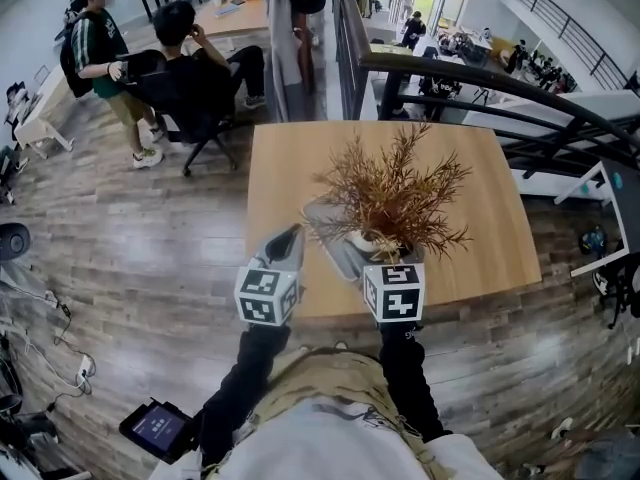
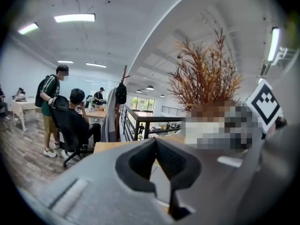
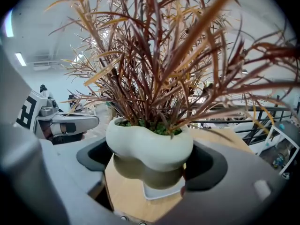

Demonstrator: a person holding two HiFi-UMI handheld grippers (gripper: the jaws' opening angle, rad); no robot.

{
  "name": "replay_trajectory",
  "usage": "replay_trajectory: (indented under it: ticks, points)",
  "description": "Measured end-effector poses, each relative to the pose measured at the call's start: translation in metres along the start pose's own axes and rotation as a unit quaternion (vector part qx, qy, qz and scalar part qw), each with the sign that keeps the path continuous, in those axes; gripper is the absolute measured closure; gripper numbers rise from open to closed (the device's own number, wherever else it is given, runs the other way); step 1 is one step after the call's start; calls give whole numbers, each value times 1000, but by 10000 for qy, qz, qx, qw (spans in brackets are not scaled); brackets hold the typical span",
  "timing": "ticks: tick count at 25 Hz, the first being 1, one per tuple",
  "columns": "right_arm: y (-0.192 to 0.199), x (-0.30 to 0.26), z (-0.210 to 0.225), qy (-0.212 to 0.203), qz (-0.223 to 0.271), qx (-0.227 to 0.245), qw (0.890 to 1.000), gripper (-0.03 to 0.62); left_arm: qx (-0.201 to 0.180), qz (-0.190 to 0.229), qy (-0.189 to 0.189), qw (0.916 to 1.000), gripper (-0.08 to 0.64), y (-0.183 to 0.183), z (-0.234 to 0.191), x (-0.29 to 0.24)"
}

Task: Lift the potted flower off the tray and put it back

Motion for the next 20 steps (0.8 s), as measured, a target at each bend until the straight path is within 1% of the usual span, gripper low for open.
replay_trajectory:
  ticks: [5, 20]
  points:
    - [-1, 1, 1, -10, -25, 18, 10000, 114, -33, 31, 107, 9999, 558, -2, 6, -1]
    - [-3, 6, 4, 52, 31, 27, 10000, 114, -70, 51, 211, 9997, 558, -4, 8, -3]
Point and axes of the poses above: the fingertips, and each gripper's own axes: x backward along the fingers, z to its right, y out of its underside, the point moved 10 cm from there along x, backward along the fingers, and after that the axes turned 6 degrees about -y, right-handed, at the moved point
